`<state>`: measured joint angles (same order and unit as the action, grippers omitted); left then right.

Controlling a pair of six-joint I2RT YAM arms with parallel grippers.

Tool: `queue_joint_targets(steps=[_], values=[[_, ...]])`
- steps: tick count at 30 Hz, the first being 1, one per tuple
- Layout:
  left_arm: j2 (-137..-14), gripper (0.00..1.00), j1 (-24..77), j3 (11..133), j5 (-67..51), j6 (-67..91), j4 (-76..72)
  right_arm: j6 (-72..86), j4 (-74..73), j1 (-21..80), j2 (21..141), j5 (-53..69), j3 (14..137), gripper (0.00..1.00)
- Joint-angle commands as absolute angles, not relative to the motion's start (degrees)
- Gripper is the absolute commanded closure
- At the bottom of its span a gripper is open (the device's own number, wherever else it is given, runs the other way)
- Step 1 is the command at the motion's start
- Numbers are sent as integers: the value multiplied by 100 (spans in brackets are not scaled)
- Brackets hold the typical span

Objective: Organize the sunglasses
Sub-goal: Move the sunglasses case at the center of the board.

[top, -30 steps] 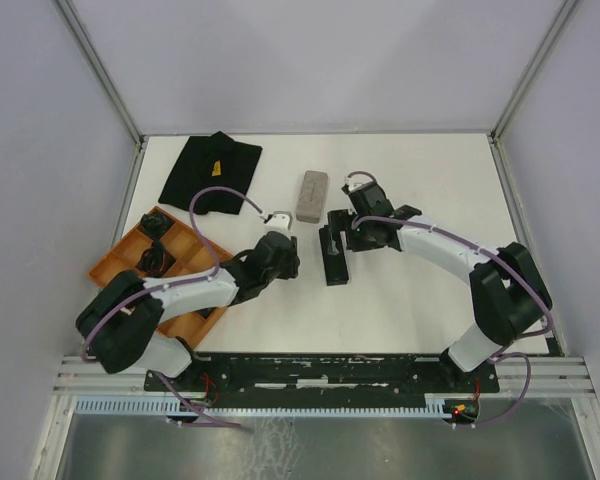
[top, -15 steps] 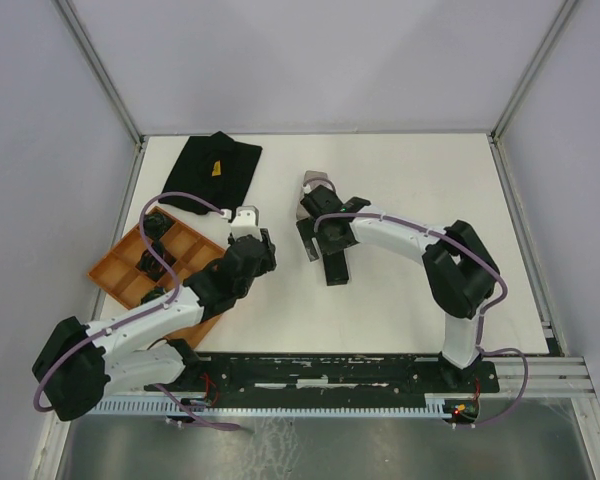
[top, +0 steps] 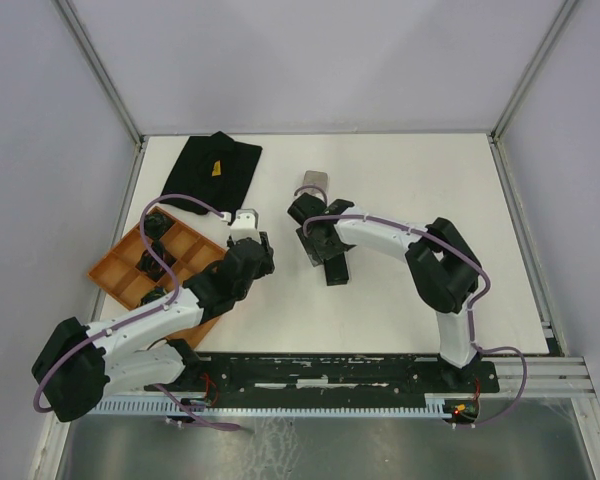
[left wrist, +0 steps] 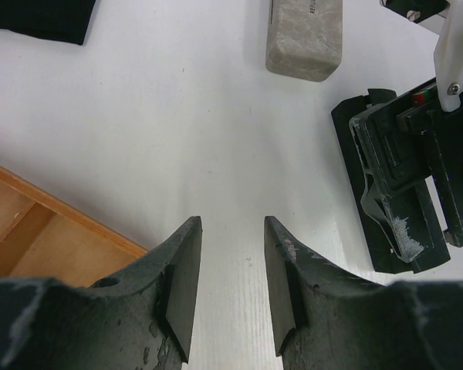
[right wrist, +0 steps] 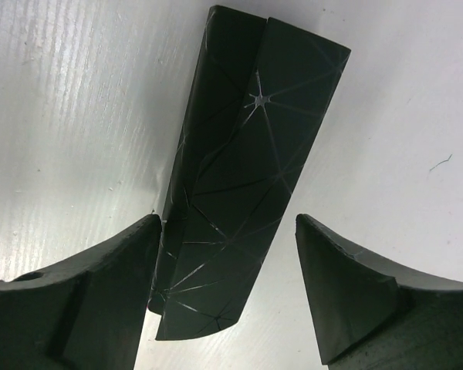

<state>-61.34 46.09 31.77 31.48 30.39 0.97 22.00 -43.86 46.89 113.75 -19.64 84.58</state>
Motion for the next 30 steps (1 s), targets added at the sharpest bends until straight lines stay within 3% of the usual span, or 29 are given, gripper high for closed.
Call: queue_joint_targets(steps=[1, 12, 18, 25, 28, 30], values=[[-6065, 55, 4580, 3160, 3322, 3114, -129, 2166, -4555, 4782, 11470, -2270, 8790, 21], [-6034, 55, 4574, 3070, 3322, 3129, -202, 2135, -4810, 4913, 11825, -2590, 9082, 25], [-6017, 54, 4554, 3056, 3252, 3098, -213, 2137, -4844, 4926, 11858, -2674, 9127, 33], [-6049, 55, 4543, 3065, 3149, 3088, -249, 2101, -4870, 4923, 11850, -2805, 9086, 51], [-6094, 55, 4536, 3078, 3098, 3076, -287, 2080, -4835, 4922, 11769, -2944, 8992, 49], [-6120, 55, 4534, 3088, 3060, 3072, -290, 2041, -4754, 4920, 11667, -2954, 8907, 38]])
